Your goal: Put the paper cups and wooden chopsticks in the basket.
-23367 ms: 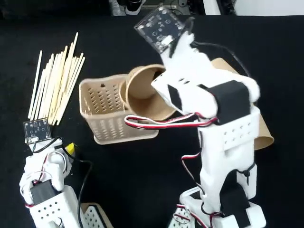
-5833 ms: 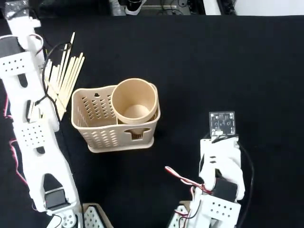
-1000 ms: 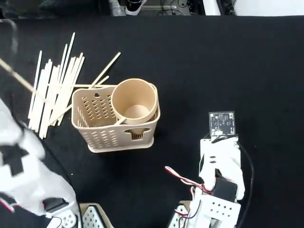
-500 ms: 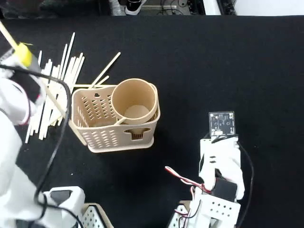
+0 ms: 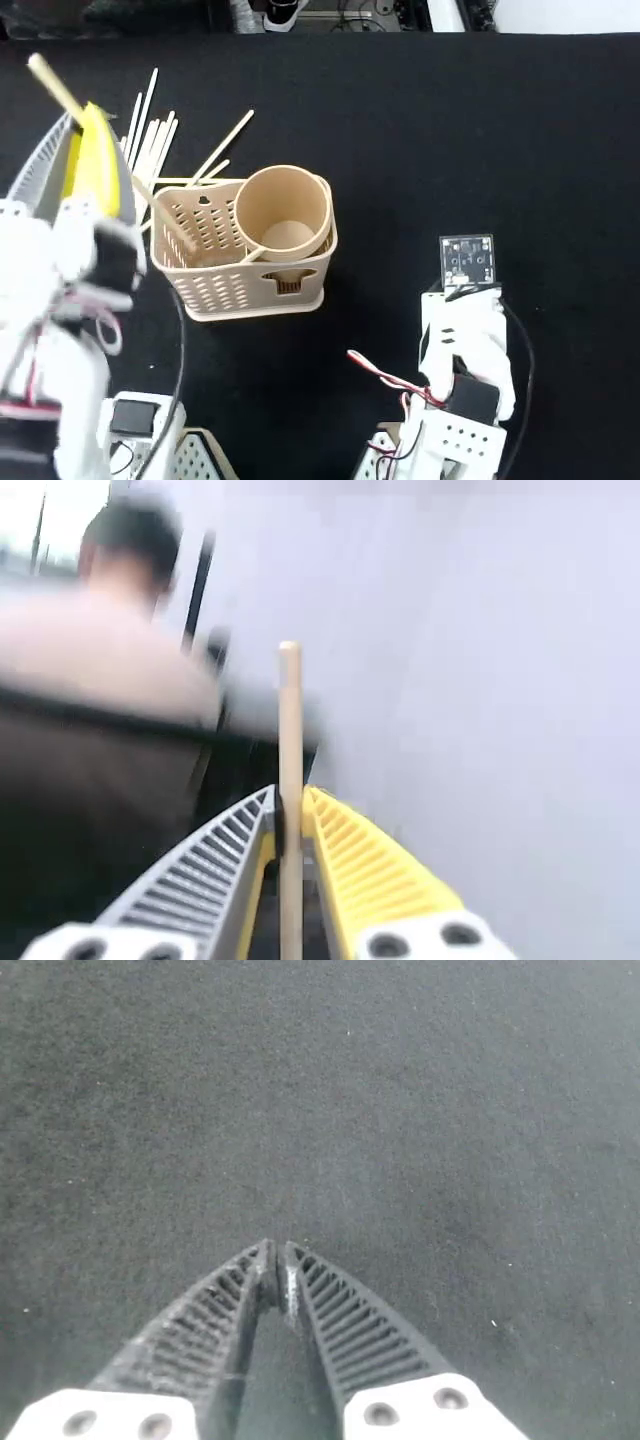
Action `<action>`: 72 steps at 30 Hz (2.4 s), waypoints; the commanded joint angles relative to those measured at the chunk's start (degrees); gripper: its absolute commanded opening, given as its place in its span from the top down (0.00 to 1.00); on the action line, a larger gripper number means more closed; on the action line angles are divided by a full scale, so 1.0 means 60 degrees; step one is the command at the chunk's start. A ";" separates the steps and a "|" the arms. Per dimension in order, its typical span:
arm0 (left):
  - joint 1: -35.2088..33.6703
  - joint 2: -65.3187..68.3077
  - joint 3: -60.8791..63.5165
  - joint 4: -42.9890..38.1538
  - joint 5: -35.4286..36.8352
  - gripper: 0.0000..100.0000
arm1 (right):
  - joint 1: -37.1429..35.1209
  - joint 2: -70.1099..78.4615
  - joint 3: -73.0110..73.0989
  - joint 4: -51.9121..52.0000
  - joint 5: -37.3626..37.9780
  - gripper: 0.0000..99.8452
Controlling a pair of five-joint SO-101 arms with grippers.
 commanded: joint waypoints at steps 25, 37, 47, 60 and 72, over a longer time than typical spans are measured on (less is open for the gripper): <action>-0.1004 0.1407 -0.1106 0.3971 -0.1407 0.76 | -0.0117 -0.0388 -0.0022 0.0029 0.0073 0.99; -0.3260 0.8879 -0.5370 0.6886 -0.5582 0.76 | -0.0117 -0.0388 -0.0022 0.0029 0.0073 0.99; -0.3289 1.4022 -0.7421 0.6198 -0.7033 0.76 | -0.0117 -0.0388 -0.0022 0.0029 0.0073 0.99; -0.3201 1.8901 -0.9927 0.4469 -0.7018 0.77 | -0.0117 -0.0388 -0.0022 0.0029 0.0073 0.99; -0.3187 1.9502 -1.0073 0.4469 -0.7018 0.94 | -0.0117 -0.0388 -0.0022 0.0029 0.0073 0.99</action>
